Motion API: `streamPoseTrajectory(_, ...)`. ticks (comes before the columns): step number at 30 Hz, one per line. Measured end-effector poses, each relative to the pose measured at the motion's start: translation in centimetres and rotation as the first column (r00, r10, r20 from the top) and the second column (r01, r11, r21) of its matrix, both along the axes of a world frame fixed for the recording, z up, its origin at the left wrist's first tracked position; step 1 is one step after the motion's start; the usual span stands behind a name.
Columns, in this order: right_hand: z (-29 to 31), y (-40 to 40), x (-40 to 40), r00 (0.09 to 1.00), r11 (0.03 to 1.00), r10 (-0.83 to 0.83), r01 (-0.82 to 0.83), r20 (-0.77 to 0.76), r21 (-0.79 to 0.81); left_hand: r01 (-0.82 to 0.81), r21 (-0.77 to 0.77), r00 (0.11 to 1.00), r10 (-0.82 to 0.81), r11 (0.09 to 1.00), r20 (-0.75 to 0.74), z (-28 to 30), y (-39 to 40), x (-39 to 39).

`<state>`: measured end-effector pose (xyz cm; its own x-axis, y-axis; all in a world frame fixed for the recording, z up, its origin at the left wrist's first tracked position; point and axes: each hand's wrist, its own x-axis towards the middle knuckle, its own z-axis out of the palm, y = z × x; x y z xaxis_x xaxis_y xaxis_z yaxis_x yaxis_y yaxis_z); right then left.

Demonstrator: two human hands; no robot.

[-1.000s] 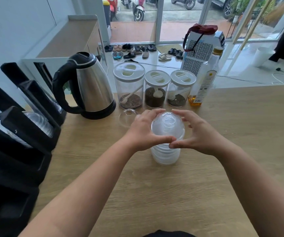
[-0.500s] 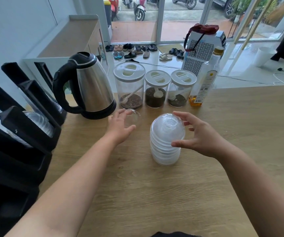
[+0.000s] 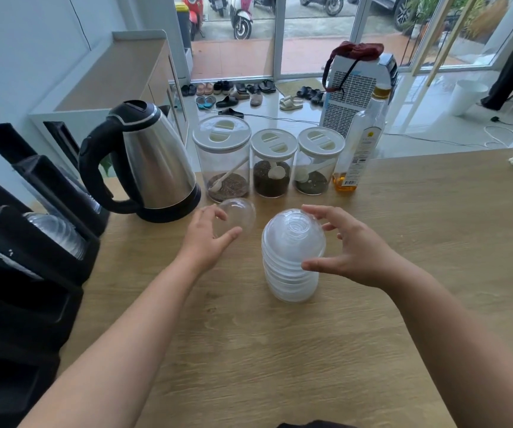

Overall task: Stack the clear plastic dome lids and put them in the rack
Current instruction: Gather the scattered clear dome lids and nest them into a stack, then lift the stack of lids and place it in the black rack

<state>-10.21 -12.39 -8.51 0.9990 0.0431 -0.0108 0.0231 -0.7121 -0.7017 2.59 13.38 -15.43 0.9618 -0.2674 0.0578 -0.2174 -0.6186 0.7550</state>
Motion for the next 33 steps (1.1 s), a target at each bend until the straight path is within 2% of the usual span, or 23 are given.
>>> streamPoseTrajectory(4,-0.1,0.4,-0.2,1.000,0.999,-0.015,0.015,0.000,0.036,0.097,-0.277,0.995,-0.091,0.956,0.031,5.5,-0.8,-3.1)
streamPoseTrajectory(6,-0.2,0.7,-0.2,1.000,0.998,-0.022,0.022,0.009,0.058,0.168,-0.326,0.986,-0.163,0.930,0.044,8.0,-1.3,-4.2)
streamPoseTrajectory(9,-0.2,0.8,-0.5,0.999,0.995,-0.032,0.029,0.026,0.091,0.271,-0.244,0.963,-0.258,0.931,0.082,10.2,-2.3,-5.2)
streamPoseTrajectory(13,0.2,0.7,-0.8,0.999,0.995,-0.035,0.034,0.011,0.096,0.384,-0.001,0.919,-0.382,0.923,0.100,10.4,-3.5,-6.0)
streamPoseTrajectory(19,0.3,0.3,-0.9,0.999,0.997,-0.023,0.026,-0.047,0.076,0.429,0.049,0.901,-0.431,0.902,0.052,8.9,-4.5,-5.8)
streamPoseTrajectory(22,-0.4,0.1,-1.3,0.992,0.989,0.033,-0.015,-0.122,0.148,0.430,-0.061,0.902,-0.431,0.901,0.005,8.2,-4.9,-5.5)
streamPoseTrajectory(24,-0.8,-0.1,-1.6,0.984,0.965,0.052,-0.007,-0.168,0.261,0.443,-0.146,0.888,-0.455,0.885,-0.067,7.8,-5.0,-5.3)
streamPoseTrajectory(26,-1.3,-0.2,-1.7,0.977,0.919,0.064,0.022,-0.205,0.393,0.411,-0.301,0.861,-0.475,0.860,-0.182,6.8,-5.0,-5.5)
streamPoseTrajectory(30,-2.4,0.2,-1.4,0.968,0.793,0.006,0.149,-0.252,0.591,0.119,-0.617,0.803,-0.441,0.778,-0.401,4.7,-5.2,-6.9)
streamPoseTrajectory(33,-3.1,0.9,-1.0,0.930,0.630,-0.164,0.356,-0.330,0.690,-0.049,-0.717,0.751,-0.448,0.695,-0.485,3.8,-5.7,-7.9)
